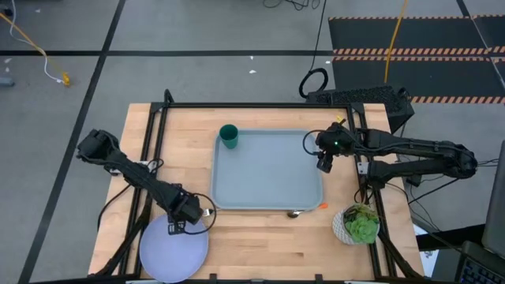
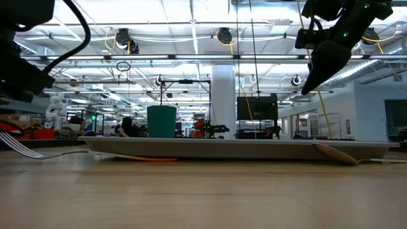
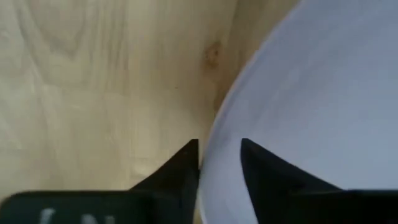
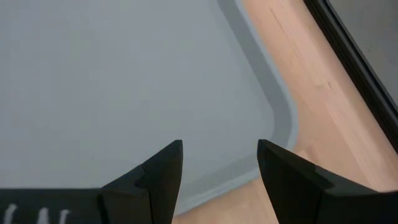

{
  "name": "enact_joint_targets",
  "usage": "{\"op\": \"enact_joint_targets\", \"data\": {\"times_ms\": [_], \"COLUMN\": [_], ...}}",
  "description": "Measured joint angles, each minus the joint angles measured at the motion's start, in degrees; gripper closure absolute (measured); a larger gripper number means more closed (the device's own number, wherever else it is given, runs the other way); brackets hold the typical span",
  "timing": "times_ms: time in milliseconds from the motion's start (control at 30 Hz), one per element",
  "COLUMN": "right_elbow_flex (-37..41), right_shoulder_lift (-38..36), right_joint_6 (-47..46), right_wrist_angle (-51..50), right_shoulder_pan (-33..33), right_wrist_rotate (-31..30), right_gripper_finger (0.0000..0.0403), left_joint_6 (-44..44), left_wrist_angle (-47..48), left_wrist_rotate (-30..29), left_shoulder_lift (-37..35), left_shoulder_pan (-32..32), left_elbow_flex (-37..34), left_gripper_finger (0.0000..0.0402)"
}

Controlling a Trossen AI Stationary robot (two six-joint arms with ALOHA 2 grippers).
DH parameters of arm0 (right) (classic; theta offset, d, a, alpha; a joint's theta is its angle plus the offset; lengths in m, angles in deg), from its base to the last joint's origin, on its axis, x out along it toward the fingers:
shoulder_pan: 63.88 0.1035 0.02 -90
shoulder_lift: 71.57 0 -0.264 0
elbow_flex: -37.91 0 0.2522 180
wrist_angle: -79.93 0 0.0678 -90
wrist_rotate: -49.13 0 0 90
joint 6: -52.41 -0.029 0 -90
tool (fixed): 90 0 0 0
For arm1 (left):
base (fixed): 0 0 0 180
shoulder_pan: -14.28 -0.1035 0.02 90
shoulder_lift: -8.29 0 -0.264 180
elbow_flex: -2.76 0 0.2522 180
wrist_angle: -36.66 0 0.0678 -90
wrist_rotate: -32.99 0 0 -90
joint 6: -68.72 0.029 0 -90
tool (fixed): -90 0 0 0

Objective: Pick and place plate/cup/fork/spoon on tray
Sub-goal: Put the violet plate on the gray serving tray to the bottom right of the green cup

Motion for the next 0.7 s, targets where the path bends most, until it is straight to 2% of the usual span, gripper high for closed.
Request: {"op": "enact_joint_targets", "data": {"times_ms": [133,200,500,700], "right_elbow_flex": [0.0,0.0,0.0,0.0], "right_shoulder_lift": [0.0,0.0,0.0,0.0], "right_joint_6": [0.0,0.0,0.0,-1.0], "right_wrist_angle": [0.0,0.1,0.3,0.3], "right_shoulder_pan": [0.5,0.5,0.5,0.5], "right_wrist_rotate": [0.0,0.0,0.0,0.0], "right_gripper_finger": [0.0204,0.0204,0.0204,0.0204], "left_joint_6": [2.4,2.8,3.4,6.1], "left_wrist_angle": [-0.3,-0.6,-1.3,-5.8], "left_wrist_rotate": [3.5,5.0,8.9,8.6], "left_shoulder_lift": [-0.7,-0.8,-0.8,-0.8], "left_shoulder_pan": [0.0,-0.1,-0.7,-2.2], "left_elbow_flex": [0.1,0.2,0.4,2.2], "left_gripper_finger": [0.0368,0.0388,0.0394,0.0395]}}
